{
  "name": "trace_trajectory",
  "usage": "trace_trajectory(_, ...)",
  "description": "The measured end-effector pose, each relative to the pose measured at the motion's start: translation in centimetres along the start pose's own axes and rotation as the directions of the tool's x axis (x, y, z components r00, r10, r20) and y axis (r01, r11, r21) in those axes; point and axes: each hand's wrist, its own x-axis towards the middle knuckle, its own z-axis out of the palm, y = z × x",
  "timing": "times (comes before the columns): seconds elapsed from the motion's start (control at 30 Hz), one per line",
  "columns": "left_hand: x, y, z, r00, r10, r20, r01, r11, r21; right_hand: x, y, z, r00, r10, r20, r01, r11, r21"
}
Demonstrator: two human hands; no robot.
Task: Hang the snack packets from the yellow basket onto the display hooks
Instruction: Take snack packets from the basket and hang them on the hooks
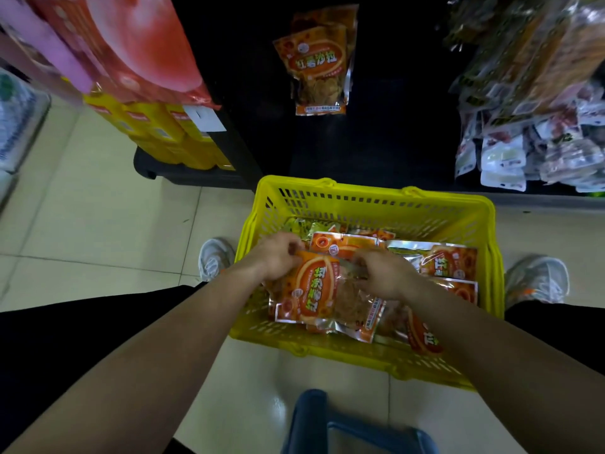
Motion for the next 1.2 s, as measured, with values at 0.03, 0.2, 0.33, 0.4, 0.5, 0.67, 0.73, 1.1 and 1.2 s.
trace_trajectory(0.03, -0.1, 0.5, -0.2, 0.999, 0.037, -0.014, -0.037, 0.999, -0.031, -0.2, -0.3, -0.3, 0.999, -0.022, -0.050, 0.027, 0.996, 0.087)
trace_trajectory(0.2, 0.5, 3.2, 0.2, 0.975, 0.159, -0.154, -0.188, 0.963, -0.193, 0.0, -3.1, -2.7, 0.979, -0.056, -0.195, 0.137, 0.892, 0.432)
trace_trajectory(0.33, 1.6, 2.7, 0.7, 0.978, 0.050, -0.203, -0.107, 0.954, -0.282, 0.2, -1.2, -3.6, 0.959, 0.144, -0.243, 0.015, 0.833, 0.553)
trace_trajectory(0.4, 2.1, 1.9, 1.0, 0.987, -0.019, -0.161, -0.022, 0.968, -0.250, -0.3, 1.1, -3.5, 0.943, 0.251, -0.220, -0.084, 0.816, 0.572)
trace_trajectory(0.5, 2.5, 1.2, 1.9, 0.995, -0.057, -0.082, 0.034, 0.966, -0.256, -0.7, 3.8, -2.8, 0.925, 0.352, -0.139, -0.218, 0.796, 0.565)
trace_trajectory(0.67, 3.7, 1.8, 2.9, 0.998, -0.036, -0.059, 0.020, 0.967, -0.252, 0.1, 4.5, -1.2, 0.949, 0.312, -0.053, -0.267, 0.879, 0.394)
trace_trajectory(0.73, 4.1, 2.1, 3.0, 0.998, -0.019, -0.056, 0.006, 0.976, -0.218, 0.6, 4.1, -1.3, 0.948, 0.314, -0.055, -0.283, 0.908, 0.307)
trace_trajectory(1.1, 3.9, 2.5, 3.6, 0.997, 0.043, -0.058, -0.054, 0.977, -0.208, 0.8, 2.4, -3.3, 0.959, 0.201, -0.198, -0.149, 0.957, 0.247)
trace_trajectory(1.2, 3.7, 3.0, 3.7, 0.994, 0.055, -0.091, -0.069, 0.984, -0.161, 0.6, 1.7, -4.1, 0.988, 0.083, -0.132, -0.067, 0.990, 0.122)
